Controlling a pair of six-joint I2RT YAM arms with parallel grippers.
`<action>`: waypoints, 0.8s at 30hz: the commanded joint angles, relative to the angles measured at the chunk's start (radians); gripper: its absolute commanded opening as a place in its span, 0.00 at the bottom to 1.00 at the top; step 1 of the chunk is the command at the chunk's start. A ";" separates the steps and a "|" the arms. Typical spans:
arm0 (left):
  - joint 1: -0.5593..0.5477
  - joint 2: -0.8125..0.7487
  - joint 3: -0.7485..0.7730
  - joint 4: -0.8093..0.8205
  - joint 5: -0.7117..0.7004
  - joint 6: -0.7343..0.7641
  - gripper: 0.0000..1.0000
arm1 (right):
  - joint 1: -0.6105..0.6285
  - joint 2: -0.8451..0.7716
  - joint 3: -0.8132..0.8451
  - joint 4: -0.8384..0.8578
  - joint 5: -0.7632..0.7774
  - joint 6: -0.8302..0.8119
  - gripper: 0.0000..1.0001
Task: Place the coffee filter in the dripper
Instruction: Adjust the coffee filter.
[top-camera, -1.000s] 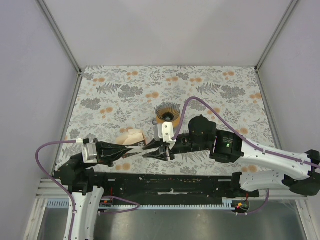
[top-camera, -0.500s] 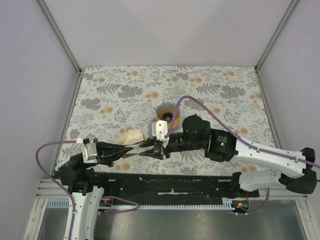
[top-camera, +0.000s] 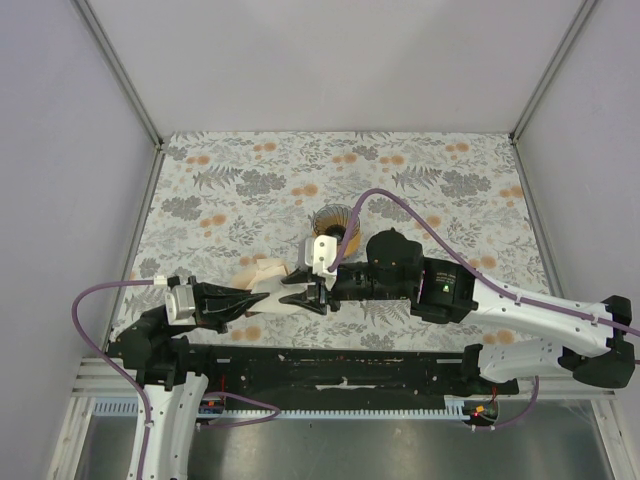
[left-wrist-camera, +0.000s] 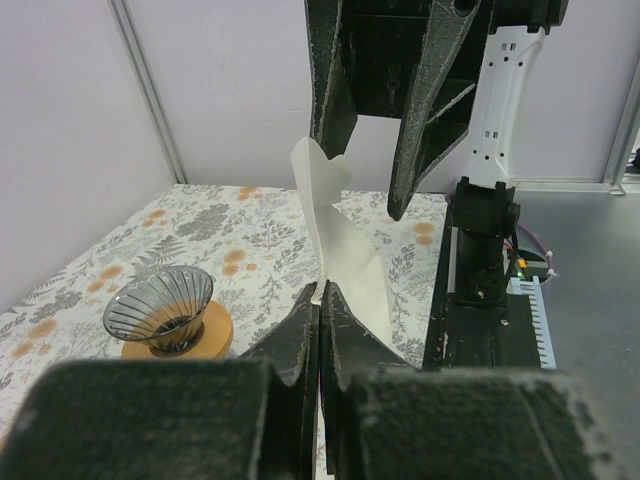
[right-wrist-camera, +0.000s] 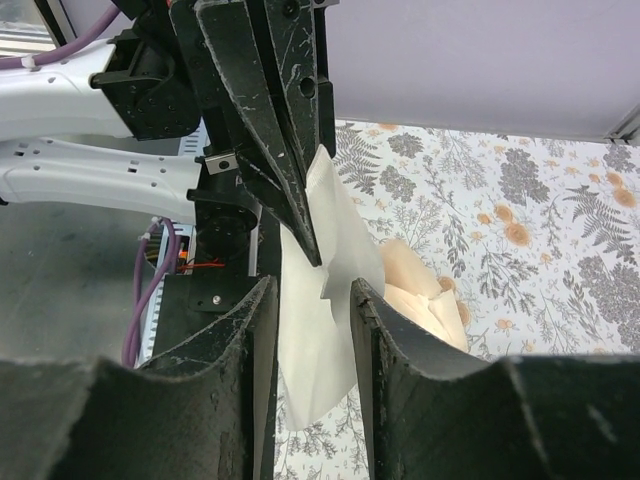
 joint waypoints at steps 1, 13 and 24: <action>-0.001 -0.004 0.036 0.002 0.019 0.029 0.02 | 0.007 -0.016 0.041 0.028 0.039 -0.011 0.43; -0.002 -0.004 0.042 0.000 0.016 0.028 0.02 | 0.005 0.008 0.059 0.026 0.067 -0.025 0.20; 0.001 0.004 0.040 -0.041 -0.025 -0.012 0.13 | 0.005 -0.031 0.009 -0.006 0.067 -0.175 0.00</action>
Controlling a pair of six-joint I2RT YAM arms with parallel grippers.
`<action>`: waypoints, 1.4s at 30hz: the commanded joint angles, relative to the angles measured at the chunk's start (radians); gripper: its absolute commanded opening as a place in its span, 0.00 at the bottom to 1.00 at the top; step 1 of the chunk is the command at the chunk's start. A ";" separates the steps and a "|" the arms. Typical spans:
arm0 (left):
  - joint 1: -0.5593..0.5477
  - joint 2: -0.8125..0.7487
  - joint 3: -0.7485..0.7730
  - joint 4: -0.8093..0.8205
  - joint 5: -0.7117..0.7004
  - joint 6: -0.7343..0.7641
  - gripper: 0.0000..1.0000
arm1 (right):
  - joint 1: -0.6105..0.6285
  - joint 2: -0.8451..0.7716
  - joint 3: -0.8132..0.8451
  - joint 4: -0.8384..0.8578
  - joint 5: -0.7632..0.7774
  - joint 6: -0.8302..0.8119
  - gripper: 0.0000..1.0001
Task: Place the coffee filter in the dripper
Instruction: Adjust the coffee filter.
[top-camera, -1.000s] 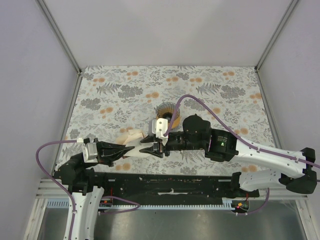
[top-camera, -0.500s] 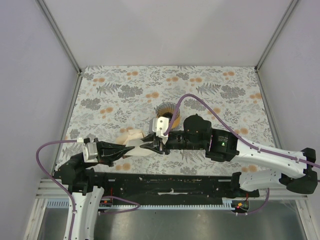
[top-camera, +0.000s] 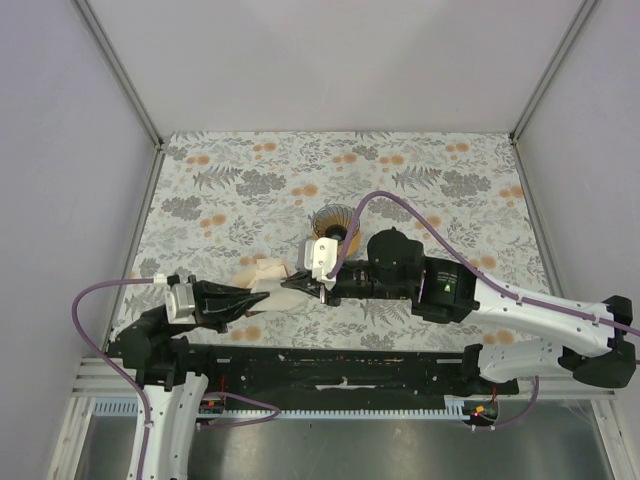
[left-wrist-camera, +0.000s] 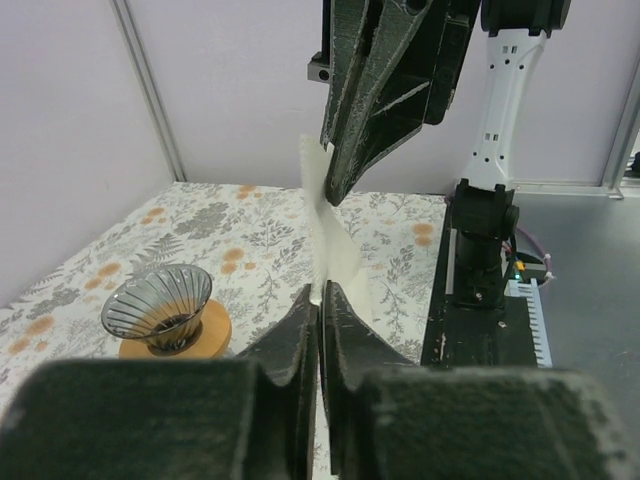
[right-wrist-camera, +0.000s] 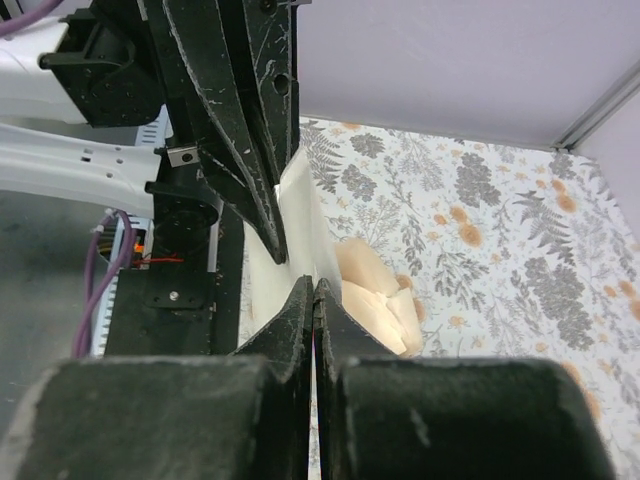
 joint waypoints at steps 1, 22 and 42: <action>-0.002 0.004 0.036 -0.040 -0.029 -0.013 0.26 | 0.005 -0.044 -0.017 0.006 0.017 -0.135 0.00; -0.004 0.427 0.447 -0.680 -0.107 -0.001 0.51 | 0.115 -0.012 -0.030 -0.196 0.319 -1.037 0.00; -0.389 0.740 0.889 -1.391 -0.483 0.620 0.35 | 0.123 0.135 0.114 -0.249 0.307 -1.083 0.00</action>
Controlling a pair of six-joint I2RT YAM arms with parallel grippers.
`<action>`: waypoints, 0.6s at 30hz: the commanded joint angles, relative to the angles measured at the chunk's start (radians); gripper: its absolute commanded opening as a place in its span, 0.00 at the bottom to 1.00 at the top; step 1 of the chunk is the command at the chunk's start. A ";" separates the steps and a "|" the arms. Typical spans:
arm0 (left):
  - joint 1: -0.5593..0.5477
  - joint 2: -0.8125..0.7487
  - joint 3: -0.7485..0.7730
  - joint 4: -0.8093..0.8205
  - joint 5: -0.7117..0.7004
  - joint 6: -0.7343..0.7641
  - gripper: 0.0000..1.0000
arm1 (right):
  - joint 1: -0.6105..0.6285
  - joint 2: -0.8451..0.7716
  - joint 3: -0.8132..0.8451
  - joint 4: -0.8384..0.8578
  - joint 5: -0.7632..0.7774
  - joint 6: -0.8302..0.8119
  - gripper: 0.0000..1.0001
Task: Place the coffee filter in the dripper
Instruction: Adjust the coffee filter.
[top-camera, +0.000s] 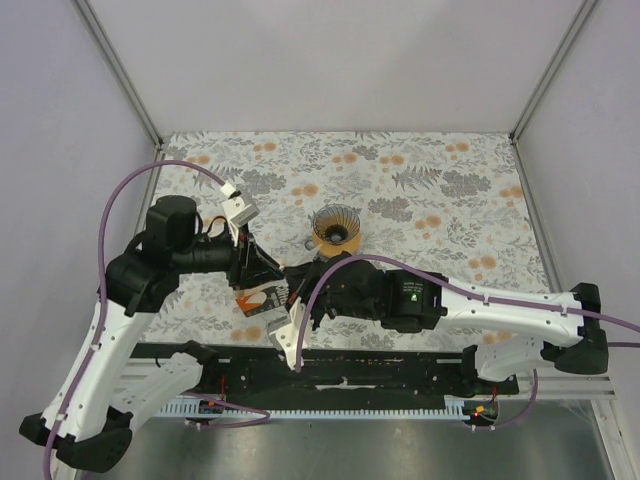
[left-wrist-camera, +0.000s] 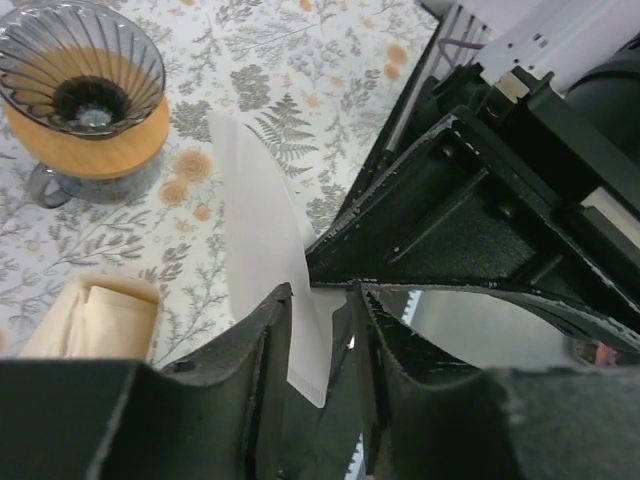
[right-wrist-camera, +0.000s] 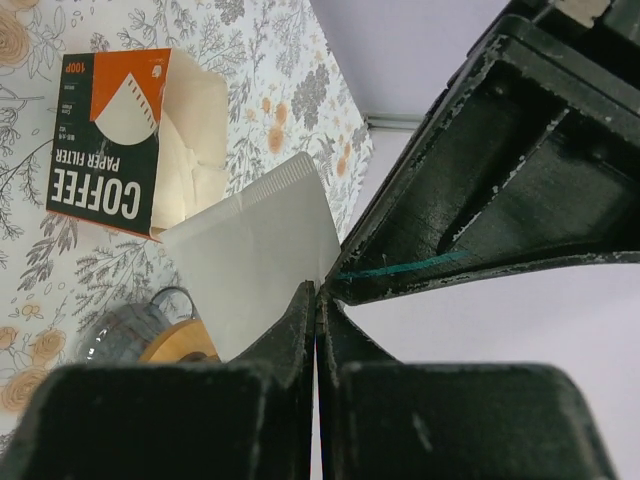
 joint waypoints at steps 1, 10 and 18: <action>-0.017 0.023 0.057 -0.024 -0.127 0.096 0.32 | 0.005 0.000 0.050 -0.033 -0.009 -0.051 0.00; -0.039 0.037 0.050 -0.002 -0.141 0.087 0.26 | 0.005 -0.018 0.043 -0.032 -0.034 -0.044 0.00; -0.080 0.040 0.043 -0.013 -0.086 0.080 0.29 | 0.005 -0.014 0.046 -0.026 -0.018 -0.042 0.00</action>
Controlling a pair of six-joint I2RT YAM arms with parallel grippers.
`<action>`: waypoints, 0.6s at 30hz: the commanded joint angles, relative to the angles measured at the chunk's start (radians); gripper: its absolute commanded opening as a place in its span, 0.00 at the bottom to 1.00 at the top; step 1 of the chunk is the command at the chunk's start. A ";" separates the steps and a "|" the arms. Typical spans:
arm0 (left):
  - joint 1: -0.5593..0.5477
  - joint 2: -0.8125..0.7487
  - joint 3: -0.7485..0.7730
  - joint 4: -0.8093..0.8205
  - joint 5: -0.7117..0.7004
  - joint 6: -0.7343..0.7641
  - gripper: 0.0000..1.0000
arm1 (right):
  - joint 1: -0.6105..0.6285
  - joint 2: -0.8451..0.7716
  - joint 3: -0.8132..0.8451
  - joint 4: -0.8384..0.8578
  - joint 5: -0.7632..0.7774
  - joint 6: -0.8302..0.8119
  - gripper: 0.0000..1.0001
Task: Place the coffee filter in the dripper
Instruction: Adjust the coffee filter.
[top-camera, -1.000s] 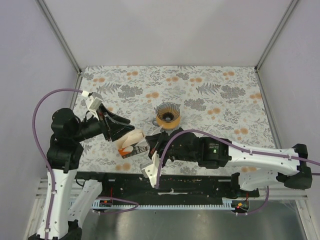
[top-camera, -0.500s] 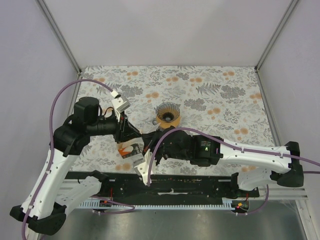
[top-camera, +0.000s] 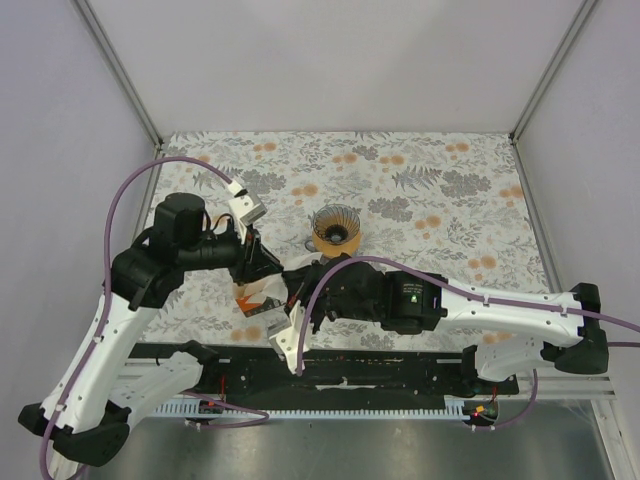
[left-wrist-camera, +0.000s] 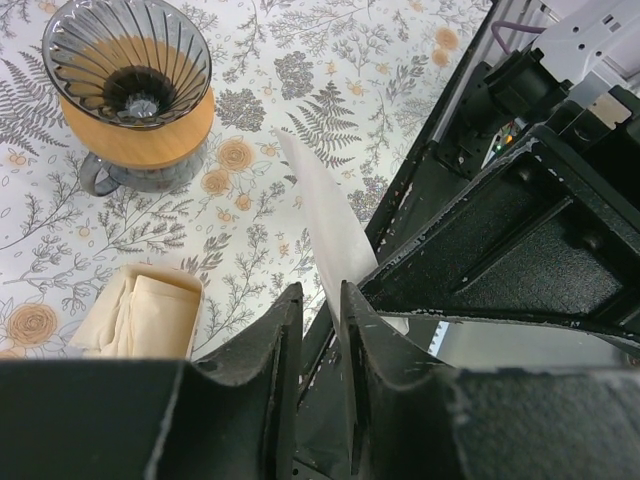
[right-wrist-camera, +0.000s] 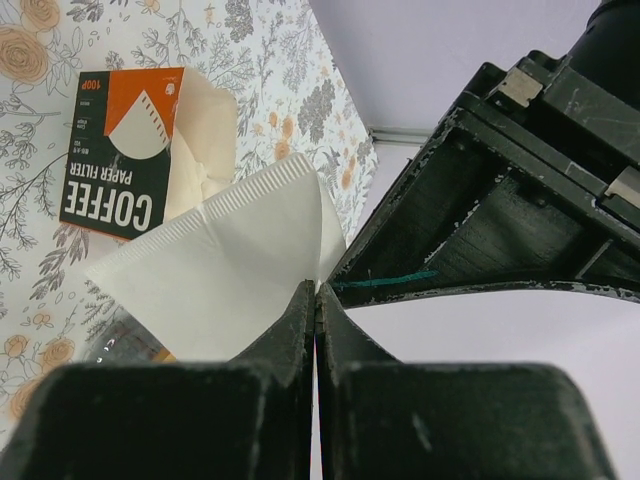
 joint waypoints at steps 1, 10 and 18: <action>-0.023 0.003 0.024 0.001 0.052 0.028 0.29 | 0.004 -0.022 0.045 -0.015 0.003 -0.052 0.00; -0.032 0.000 -0.013 -0.028 0.199 0.045 0.22 | 0.003 -0.024 0.042 -0.005 0.023 -0.069 0.00; -0.032 0.006 -0.004 -0.056 0.234 0.068 0.02 | 0.004 -0.045 0.016 0.006 0.030 -0.069 0.00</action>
